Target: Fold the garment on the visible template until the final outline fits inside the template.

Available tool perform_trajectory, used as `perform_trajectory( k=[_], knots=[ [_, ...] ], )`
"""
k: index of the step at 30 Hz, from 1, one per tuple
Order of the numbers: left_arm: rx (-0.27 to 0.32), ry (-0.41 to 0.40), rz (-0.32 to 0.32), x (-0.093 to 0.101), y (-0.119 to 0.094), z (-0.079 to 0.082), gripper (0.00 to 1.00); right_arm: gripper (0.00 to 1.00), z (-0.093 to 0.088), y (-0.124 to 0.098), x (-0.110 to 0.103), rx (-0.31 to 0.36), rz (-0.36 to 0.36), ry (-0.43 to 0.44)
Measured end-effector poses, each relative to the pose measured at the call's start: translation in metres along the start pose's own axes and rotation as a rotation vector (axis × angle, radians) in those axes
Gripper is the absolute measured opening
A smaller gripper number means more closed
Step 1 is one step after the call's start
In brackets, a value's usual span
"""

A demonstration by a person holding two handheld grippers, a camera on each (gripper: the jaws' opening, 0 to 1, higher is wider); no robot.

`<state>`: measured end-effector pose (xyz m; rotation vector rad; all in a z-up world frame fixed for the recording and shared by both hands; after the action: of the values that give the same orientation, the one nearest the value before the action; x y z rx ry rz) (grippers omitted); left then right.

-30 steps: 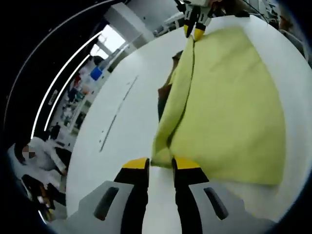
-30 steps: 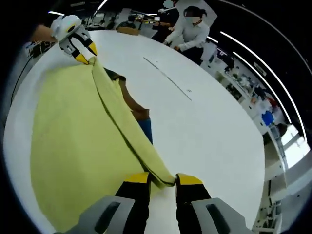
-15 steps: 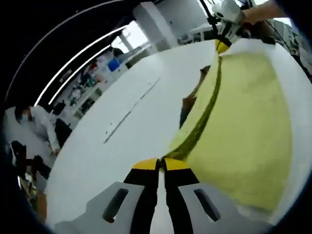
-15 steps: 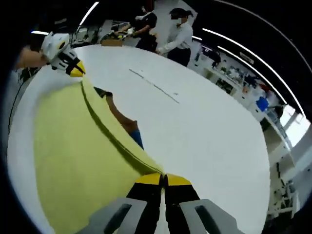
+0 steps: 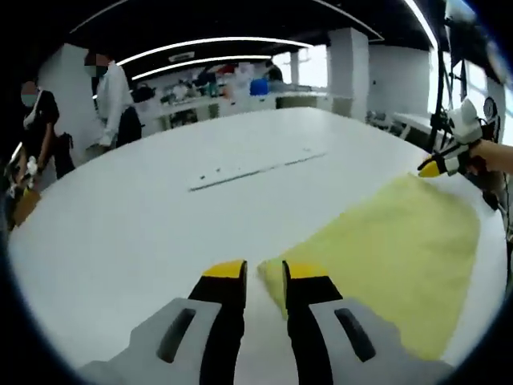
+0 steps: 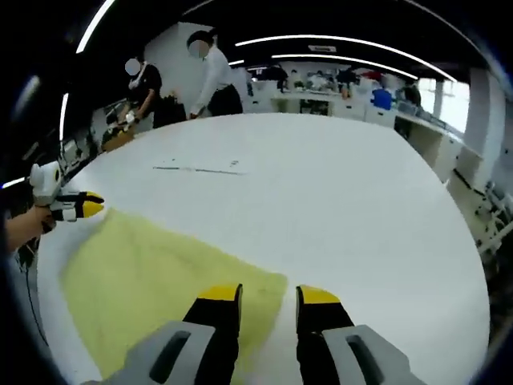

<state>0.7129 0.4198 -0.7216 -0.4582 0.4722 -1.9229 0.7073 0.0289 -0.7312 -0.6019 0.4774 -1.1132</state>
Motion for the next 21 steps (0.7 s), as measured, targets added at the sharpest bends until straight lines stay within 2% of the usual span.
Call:
perform_trajectory(
  k=[2, 4, 11, 15, 21],
  knots=[
    [0.007, -0.012, -0.012, 0.002, -0.006, -0.001, 0.24, 0.36, -0.002, -0.004, -0.004, -0.015, 0.026, 0.039],
    [0.013, -0.023, -0.026, 0.005, -0.012, -0.002, 0.3, 0.44, -0.002, -0.008, -0.006, -0.011, 0.038, 0.039],
    [0.017, -0.052, -0.116, 0.023, -0.037, -0.01, 0.51, 0.59, -0.006, -0.029, -0.023, -0.005, 0.127, 0.044],
    [0.006, -0.051, -0.151, 0.03, -0.053, -0.019, 0.59, 0.64, -0.013, -0.044, -0.032, 0.0, 0.16, 0.02],
    [-0.01, -0.021, -0.19, 0.038, -0.074, -0.031, 0.63, 0.66, -0.03, -0.067, -0.044, -0.025, 0.215, 0.002]
  ],
)
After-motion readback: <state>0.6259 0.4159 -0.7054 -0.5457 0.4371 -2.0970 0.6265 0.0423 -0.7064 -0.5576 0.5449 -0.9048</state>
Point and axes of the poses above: the point that each gripper's makers call its tool centre point, and the gripper's own axes: y roughly forward along the fingers, x roughly to its right, z roughly out of its top, the point moved 5 cm from there along -y, roughly backward along the fingers, and after that the axes turned 6 degrees about -y, right-handed, at the moved point
